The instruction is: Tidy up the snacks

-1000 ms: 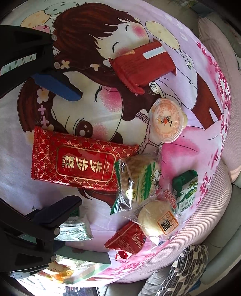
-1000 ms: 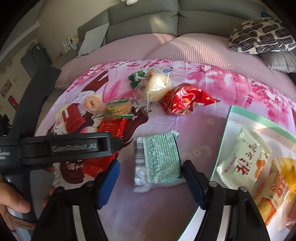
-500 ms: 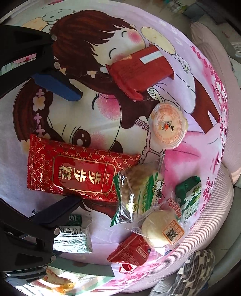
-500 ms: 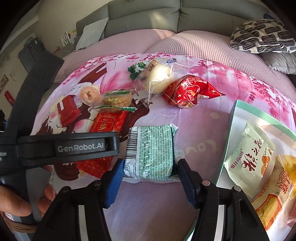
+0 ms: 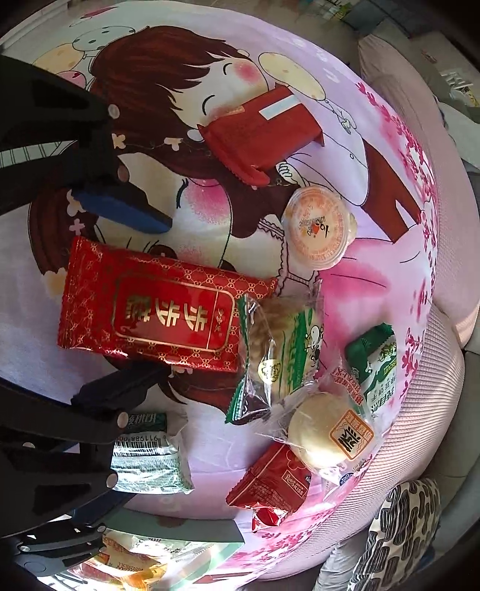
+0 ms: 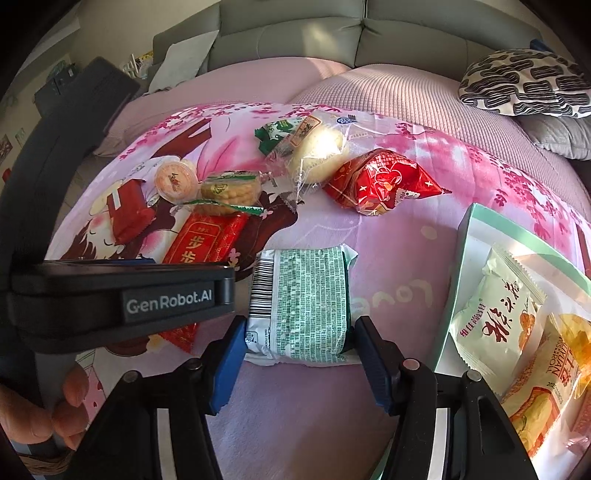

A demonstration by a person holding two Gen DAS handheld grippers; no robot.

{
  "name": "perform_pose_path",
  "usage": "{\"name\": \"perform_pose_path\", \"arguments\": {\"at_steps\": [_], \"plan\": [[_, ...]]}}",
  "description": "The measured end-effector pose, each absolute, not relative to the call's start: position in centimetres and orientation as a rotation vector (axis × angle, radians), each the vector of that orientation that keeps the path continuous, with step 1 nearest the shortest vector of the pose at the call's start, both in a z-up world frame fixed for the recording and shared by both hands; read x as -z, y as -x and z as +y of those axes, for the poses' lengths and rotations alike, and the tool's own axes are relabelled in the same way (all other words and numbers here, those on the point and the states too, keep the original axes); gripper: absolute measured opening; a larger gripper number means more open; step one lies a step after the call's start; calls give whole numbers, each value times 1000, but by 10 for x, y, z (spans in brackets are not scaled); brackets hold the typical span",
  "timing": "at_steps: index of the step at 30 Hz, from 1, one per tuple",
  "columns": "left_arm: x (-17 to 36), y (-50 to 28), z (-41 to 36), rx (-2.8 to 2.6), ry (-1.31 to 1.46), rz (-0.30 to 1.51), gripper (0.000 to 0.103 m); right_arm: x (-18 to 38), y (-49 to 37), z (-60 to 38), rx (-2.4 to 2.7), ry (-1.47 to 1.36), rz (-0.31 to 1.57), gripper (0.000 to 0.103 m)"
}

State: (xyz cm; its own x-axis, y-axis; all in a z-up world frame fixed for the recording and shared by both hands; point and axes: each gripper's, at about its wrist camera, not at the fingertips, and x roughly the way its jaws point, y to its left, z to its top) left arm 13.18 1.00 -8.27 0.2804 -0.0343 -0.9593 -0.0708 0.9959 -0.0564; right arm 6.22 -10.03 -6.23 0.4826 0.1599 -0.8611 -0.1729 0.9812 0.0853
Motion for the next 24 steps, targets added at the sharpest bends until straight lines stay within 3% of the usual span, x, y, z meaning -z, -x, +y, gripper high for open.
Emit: {"name": "perform_pose_path", "arguments": {"at_steps": [13,24], "plan": [[73,-126,16,4,152,1287,51,58,-58,-103,-192,-22,1095,59],[62,-107,28,45,210,1284,46,51,-53,-114,-176,-110,1126,56]]}}
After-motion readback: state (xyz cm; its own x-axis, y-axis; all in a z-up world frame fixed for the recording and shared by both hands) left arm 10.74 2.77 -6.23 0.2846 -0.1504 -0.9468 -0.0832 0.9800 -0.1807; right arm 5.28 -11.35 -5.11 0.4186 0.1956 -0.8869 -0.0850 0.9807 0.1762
